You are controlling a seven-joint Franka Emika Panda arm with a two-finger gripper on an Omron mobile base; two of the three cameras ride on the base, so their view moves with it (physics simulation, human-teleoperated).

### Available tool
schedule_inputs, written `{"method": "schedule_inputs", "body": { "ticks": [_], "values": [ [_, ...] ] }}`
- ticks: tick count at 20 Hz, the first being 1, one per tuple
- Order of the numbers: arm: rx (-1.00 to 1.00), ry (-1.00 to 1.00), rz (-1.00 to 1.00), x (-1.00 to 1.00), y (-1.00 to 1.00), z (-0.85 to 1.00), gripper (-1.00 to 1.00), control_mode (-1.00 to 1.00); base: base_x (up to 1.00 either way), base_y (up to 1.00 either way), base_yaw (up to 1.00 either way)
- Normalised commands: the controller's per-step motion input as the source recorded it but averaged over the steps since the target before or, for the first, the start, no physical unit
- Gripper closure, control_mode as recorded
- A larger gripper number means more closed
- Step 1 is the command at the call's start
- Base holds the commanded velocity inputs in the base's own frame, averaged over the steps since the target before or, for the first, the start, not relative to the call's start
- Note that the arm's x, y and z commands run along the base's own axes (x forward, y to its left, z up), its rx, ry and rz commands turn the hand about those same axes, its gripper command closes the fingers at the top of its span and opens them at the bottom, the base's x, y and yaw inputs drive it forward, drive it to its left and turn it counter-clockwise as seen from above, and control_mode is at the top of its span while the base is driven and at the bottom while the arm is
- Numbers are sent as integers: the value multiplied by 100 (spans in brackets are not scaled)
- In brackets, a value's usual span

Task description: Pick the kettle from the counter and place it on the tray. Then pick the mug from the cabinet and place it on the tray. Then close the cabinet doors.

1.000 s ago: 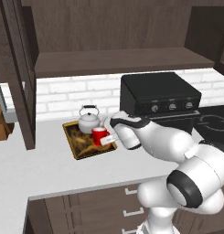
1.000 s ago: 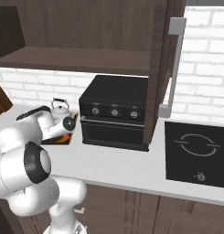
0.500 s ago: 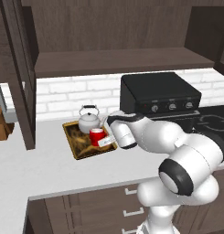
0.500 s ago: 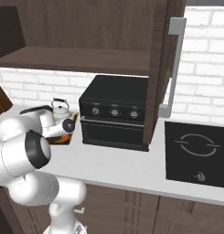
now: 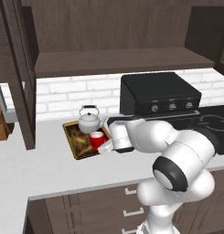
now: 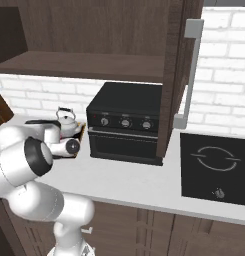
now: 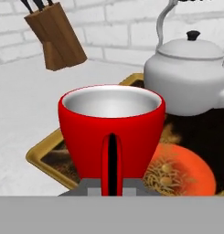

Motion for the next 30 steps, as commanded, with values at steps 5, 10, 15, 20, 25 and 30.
{"method": "schedule_inputs", "body": {
  "ticks": [5, 10, 15, 20, 25, 30],
  "values": [
    [0, 0, 0, 0, 15, -10, 100, -100, 0, 0, 0],
    [0, 0, 0, 7, 10, -6, 100, -100, 0, 0, 0],
    [0, 1, 0, 24, 5, -5, 100, -100, 0, 0, 0],
    [0, 0, 0, 23, 7, -12, 100, -100, 0, 0, 0],
    [0, 0, 0, 17, 11, -20, 100, -100, 0, 0, 0],
    [0, 0, 0, 11, 6, -7, -100, -100, 0, 0, 0]
  ]
}}
